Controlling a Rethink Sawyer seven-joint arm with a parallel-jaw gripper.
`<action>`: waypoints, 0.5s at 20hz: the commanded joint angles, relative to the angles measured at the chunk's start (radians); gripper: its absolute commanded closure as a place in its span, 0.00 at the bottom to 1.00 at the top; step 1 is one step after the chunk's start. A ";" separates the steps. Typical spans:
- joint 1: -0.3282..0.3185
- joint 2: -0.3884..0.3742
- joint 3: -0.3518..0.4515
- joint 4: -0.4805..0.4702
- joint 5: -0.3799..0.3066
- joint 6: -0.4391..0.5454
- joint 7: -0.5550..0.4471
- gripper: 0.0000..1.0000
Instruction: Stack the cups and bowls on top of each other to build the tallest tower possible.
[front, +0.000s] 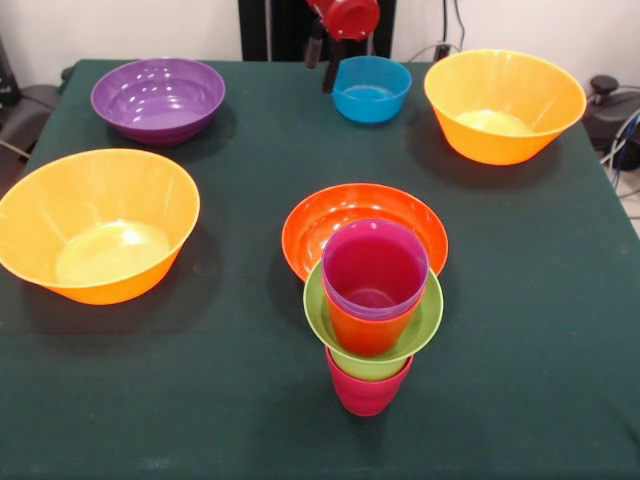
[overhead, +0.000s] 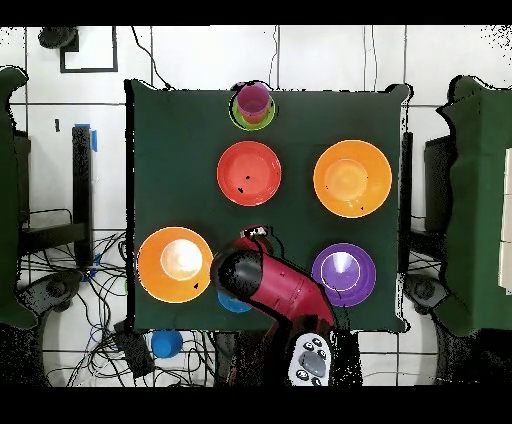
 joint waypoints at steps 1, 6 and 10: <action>-0.022 0.049 0.151 0.082 -0.090 -0.076 0.037 0.00; -0.076 0.028 0.181 0.036 -0.236 -0.054 -0.109 0.00; -0.187 -0.034 0.270 0.012 -0.386 0.021 -0.241 0.00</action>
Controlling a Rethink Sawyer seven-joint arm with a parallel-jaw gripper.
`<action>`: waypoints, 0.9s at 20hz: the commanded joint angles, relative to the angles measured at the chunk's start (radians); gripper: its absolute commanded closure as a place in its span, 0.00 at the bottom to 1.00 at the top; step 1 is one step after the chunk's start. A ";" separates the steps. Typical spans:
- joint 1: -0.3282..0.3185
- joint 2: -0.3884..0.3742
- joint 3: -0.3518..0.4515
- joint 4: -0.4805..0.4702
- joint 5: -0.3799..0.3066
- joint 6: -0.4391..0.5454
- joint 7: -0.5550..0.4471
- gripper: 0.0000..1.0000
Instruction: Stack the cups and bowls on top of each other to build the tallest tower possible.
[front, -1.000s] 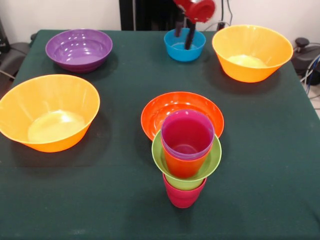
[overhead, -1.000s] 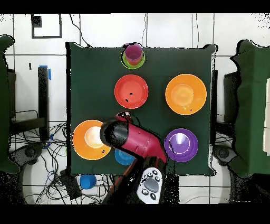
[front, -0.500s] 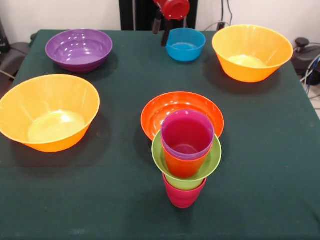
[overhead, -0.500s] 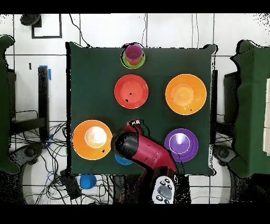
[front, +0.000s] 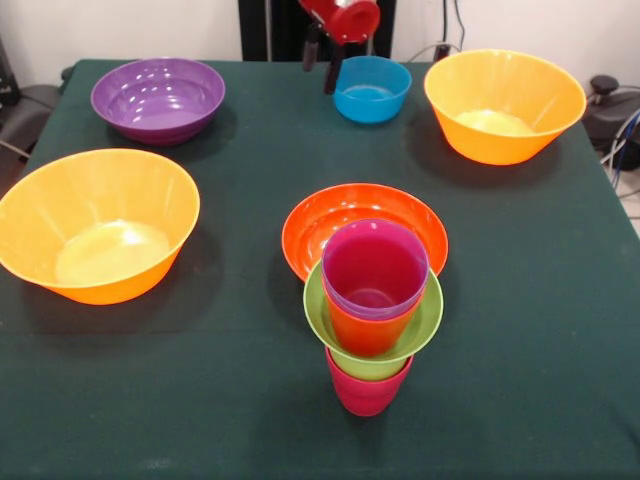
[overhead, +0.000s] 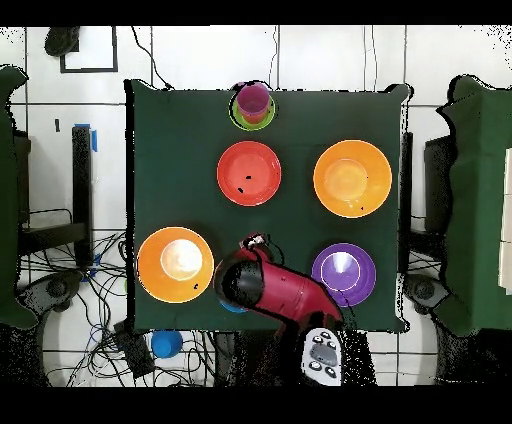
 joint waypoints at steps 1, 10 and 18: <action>-0.123 -0.044 0.209 -0.013 -0.220 0.078 -0.255 0.00; -0.257 -0.129 0.335 -0.042 -0.390 0.215 -0.302 0.00; -0.318 -0.172 0.434 -0.042 -0.470 0.252 -0.288 0.00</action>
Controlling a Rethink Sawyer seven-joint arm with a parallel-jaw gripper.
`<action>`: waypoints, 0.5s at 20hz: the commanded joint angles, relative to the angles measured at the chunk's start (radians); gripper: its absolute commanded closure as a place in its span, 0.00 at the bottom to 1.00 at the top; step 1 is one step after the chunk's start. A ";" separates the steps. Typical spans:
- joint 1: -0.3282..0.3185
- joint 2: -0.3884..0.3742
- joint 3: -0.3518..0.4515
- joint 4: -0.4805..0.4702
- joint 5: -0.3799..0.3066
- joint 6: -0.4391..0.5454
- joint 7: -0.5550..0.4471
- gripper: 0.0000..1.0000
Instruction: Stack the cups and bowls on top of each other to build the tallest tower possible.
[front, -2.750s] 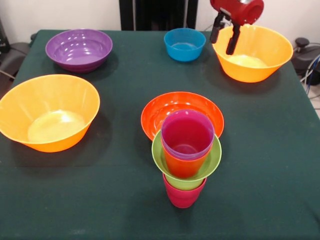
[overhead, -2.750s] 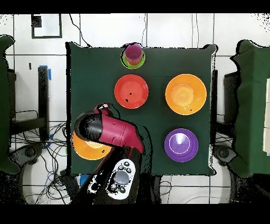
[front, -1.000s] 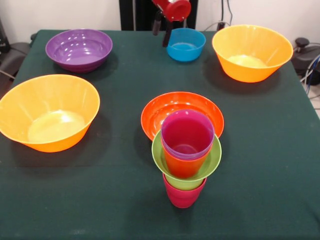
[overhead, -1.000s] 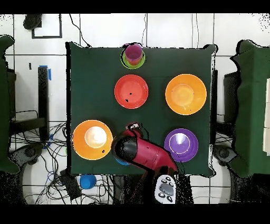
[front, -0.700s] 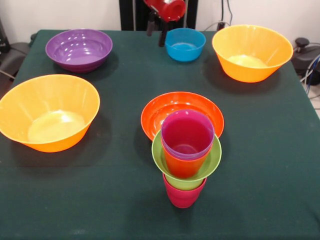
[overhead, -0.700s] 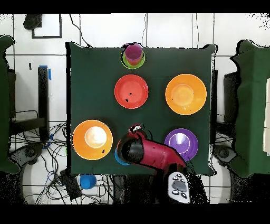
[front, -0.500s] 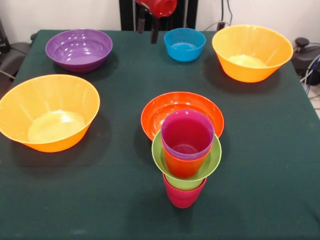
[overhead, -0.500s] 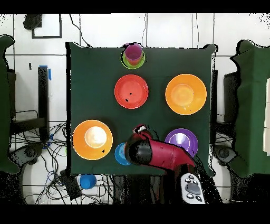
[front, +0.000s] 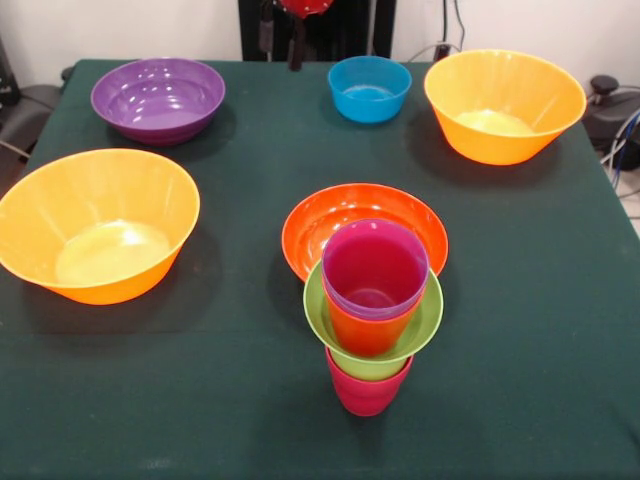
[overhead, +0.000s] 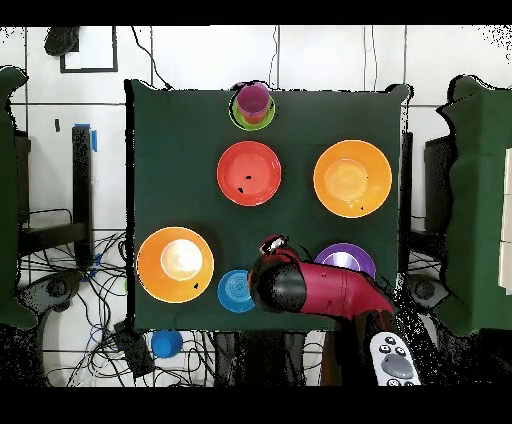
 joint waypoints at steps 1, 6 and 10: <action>-0.027 -0.018 0.213 -0.039 -0.117 0.100 -0.268 0.00; -0.006 0.006 0.240 -0.046 -0.158 0.082 -0.217 0.00; -0.009 0.026 0.273 -0.054 -0.187 0.066 -0.200 0.00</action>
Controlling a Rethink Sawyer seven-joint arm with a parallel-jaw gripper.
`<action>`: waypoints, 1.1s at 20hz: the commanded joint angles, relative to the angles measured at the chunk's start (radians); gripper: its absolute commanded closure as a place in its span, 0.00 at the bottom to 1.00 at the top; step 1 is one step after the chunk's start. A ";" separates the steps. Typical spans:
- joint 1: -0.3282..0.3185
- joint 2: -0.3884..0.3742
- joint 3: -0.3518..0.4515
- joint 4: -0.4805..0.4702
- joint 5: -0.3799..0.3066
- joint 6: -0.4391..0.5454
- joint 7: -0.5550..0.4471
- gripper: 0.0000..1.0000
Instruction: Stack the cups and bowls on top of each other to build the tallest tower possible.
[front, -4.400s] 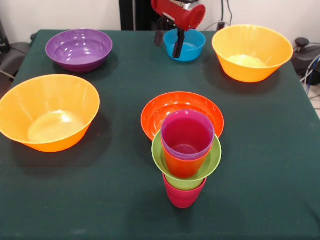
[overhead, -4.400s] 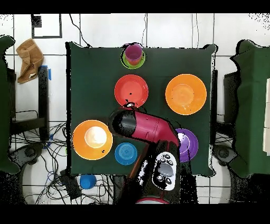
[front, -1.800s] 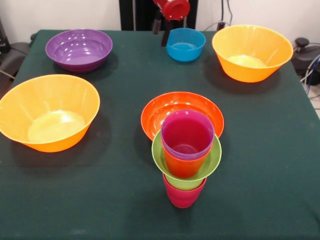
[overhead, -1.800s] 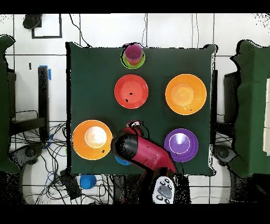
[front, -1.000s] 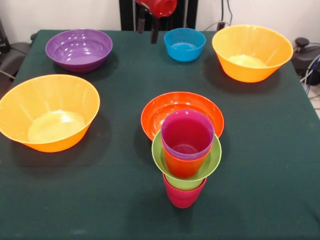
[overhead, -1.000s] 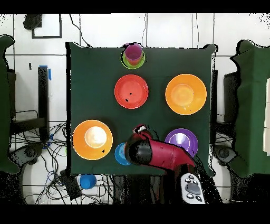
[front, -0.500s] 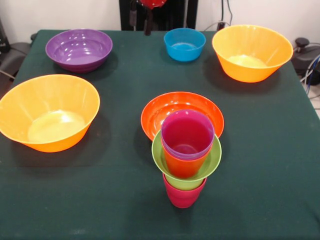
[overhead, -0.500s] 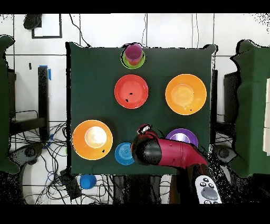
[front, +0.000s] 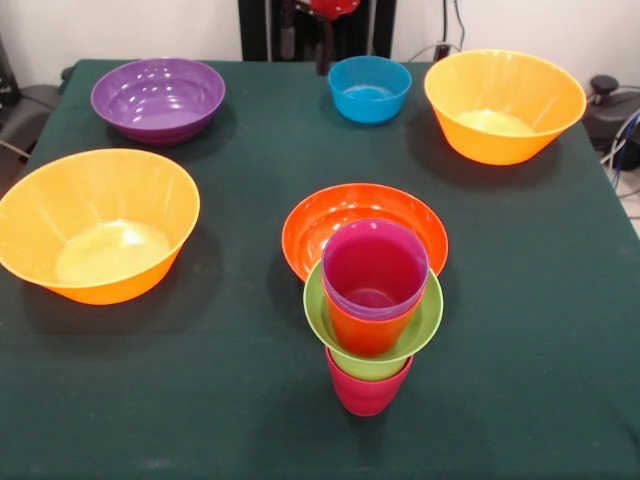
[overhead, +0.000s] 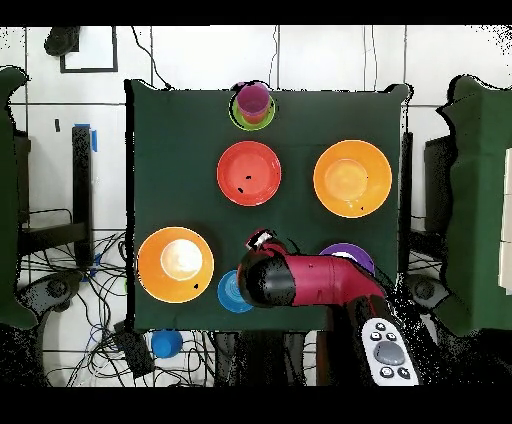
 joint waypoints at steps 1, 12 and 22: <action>0.021 0.048 0.161 -0.053 -0.111 0.053 -0.194 0.00; 0.037 0.108 0.183 -0.099 -0.199 0.053 -0.177 0.00; 0.017 0.105 0.161 -0.064 -0.275 0.045 -0.164 0.00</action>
